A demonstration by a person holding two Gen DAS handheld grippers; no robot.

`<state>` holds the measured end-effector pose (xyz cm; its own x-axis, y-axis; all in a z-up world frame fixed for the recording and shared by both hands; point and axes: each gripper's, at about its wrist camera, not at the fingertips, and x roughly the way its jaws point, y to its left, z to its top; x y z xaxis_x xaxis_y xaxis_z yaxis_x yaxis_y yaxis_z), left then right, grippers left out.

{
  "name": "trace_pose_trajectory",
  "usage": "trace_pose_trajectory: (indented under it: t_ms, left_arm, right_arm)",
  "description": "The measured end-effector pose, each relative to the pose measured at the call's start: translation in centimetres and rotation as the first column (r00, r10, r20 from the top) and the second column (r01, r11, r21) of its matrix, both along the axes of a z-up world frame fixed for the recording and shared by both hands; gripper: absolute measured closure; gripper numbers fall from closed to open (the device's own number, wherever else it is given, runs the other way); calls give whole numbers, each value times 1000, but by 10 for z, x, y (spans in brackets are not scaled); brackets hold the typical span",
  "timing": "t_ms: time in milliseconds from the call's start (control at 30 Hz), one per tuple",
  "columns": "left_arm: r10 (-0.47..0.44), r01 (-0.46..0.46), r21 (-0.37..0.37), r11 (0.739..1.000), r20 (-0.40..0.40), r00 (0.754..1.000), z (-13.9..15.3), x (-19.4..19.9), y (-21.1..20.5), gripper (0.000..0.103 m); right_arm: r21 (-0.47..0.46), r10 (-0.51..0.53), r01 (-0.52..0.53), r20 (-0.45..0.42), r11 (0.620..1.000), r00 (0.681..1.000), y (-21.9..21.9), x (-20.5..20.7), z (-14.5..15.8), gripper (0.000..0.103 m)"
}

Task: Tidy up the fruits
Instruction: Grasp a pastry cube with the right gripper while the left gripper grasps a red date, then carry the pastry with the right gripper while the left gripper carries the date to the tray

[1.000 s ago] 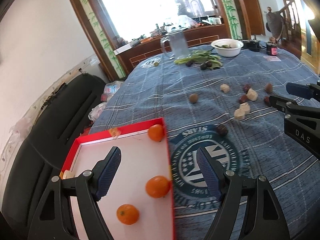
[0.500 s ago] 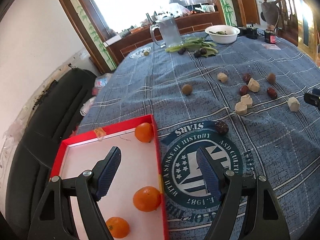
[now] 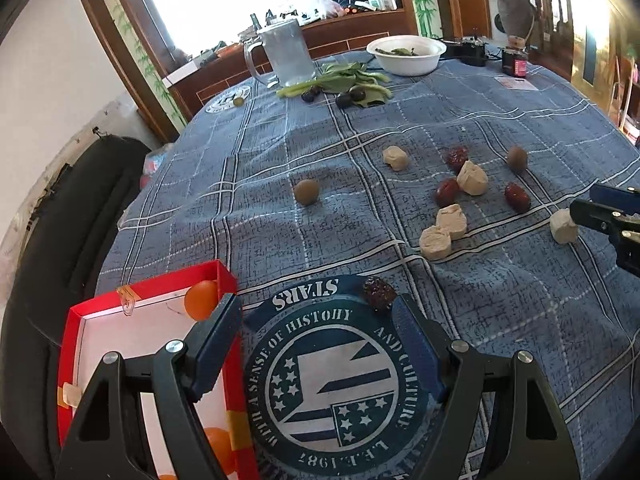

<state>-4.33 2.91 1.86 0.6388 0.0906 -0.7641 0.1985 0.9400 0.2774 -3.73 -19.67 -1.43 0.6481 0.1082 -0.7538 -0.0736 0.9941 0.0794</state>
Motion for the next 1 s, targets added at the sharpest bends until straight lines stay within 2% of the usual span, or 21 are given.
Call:
trace_pose_trajectory:
  t_ms: [167,300,433,667,767,833,900,967,1000]
  left_arm:
    - [21,-21,-7,1000,-14,1000,-1,-3,9,25]
    - [16,-16,-9,1000,-24,1000,-1,1,7,25]
    - [-1,-2,-48,999,-59,998,-6,7,2,25]
    - [-8,2,-63,998,-90,996,-16,20,-6,27]
    - [-17,9,-73,997,-113,993,-22,24,-8,39]
    - [-21,9,-99,995,-116,993,-23,26,-7,50]
    - [-29,14,-119,993,-122,992,-22,26,-7,57]
    - [-43,25,-140,990,-127,991,-22,26,-8,67]
    - [-53,33,-153,988,-131,990,-22,26,-9,76]
  right_arm:
    - [86,70,-69,-12,994,997,6,3,-2,56]
    - [88,70,-66,-45,994,997,8,10,-12,56]
    - [128,107,-100,-47,987,993,11,9,-12,57]
    - [132,123,-114,-63,985,990,14,11,-18,70]
    - [124,118,-110,-56,986,991,14,12,-19,74]
    - [127,116,-109,-51,986,992,14,13,-19,74]
    - [134,114,-106,-48,985,992,13,13,-19,75]
    - [139,111,-104,-45,985,993,12,14,-19,75]
    - [142,110,-103,-40,984,993,12,13,-19,75]
